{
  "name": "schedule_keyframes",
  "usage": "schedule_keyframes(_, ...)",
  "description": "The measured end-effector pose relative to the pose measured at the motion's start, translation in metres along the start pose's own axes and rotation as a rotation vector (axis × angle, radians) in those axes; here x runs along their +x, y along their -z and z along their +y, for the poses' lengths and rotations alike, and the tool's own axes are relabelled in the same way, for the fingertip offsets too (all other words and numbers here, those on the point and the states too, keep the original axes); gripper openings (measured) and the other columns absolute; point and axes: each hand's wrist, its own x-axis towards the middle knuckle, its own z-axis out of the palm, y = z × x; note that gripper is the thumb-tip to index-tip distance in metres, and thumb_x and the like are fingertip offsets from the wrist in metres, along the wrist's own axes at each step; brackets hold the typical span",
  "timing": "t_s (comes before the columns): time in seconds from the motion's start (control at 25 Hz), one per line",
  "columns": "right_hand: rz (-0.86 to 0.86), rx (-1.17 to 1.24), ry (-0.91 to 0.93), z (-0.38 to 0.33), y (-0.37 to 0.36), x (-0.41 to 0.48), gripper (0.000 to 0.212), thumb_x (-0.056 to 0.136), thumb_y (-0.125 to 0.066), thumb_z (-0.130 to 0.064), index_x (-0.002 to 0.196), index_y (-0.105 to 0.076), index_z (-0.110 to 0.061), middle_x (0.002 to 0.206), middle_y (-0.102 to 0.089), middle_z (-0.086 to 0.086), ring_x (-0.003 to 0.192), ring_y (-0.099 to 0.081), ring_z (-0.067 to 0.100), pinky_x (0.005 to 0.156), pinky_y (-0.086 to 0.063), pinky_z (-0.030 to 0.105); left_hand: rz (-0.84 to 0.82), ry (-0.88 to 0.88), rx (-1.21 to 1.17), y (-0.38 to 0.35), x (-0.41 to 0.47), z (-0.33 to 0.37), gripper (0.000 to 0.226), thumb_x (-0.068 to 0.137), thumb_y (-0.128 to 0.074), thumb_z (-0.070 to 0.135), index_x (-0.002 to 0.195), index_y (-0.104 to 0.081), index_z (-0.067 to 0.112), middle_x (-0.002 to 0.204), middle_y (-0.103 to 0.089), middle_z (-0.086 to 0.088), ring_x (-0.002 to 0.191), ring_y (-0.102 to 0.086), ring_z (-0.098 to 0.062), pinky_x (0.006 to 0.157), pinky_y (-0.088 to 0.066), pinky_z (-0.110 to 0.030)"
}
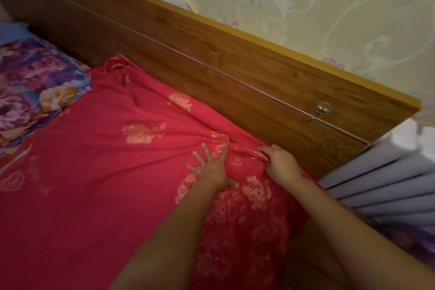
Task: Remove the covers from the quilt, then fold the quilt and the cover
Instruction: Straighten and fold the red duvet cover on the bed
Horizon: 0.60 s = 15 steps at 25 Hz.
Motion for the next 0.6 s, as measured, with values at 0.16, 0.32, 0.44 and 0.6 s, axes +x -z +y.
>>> schedule_keyframes(0.16,-0.037,-0.191,0.076,-0.019,-0.008,-0.001,0.033,0.084,-0.050,-0.005,0.111,-0.066,-0.018,0.120,-0.051,0.002,0.111,-0.047,0.023,0.094,-0.041,0.032,0.149,-0.084,-0.087,0.024,0.008,0.002,0.067,0.077,-0.071,0.032,0.138,-0.044,0.023,0.148,-0.027,-0.025,0.134,-0.028,-0.047,0.109,-0.029,-0.049)
schedule_keyframes(0.32,0.007,-0.268,0.210,-0.013,-0.024,-0.036,0.042,0.080,-0.034,-0.017,0.107,-0.066,-0.015,0.105,-0.065,0.006,0.098,-0.063,0.027,0.084,-0.049,0.035,0.518,-0.073,-0.505,0.047,0.019,0.018,0.022,0.085,-0.061,0.020,0.092,-0.068,0.001,0.097,-0.068,-0.018,0.096,-0.061,-0.031,0.084,-0.044,-0.035)
schedule_keyframes(0.44,-0.093,-0.218,0.153,0.006,-0.034,-0.054,0.058,0.075,-0.027,-0.022,0.118,-0.066,-0.019,0.116,-0.066,0.010,0.098,-0.067,0.030,0.079,-0.055,0.039,0.251,0.216,-0.826,0.043,0.050,0.022,0.057,0.070,-0.077,0.041,0.100,-0.067,-0.006,0.104,-0.069,-0.021,0.096,-0.067,-0.032,0.085,-0.053,-0.039)
schedule_keyframes(0.6,-0.152,-0.089,0.121,0.011,-0.041,-0.064,0.057,0.092,-0.020,-0.020,0.149,-0.020,-0.029,0.156,-0.021,0.004,0.135,-0.036,0.026,0.109,-0.035,0.037,0.152,0.250,-0.718,0.034,0.072,0.034,0.059,0.069,-0.077,0.045,0.100,-0.067,-0.003,0.096,-0.070,-0.019,0.088,-0.068,-0.032,0.081,-0.056,-0.040)
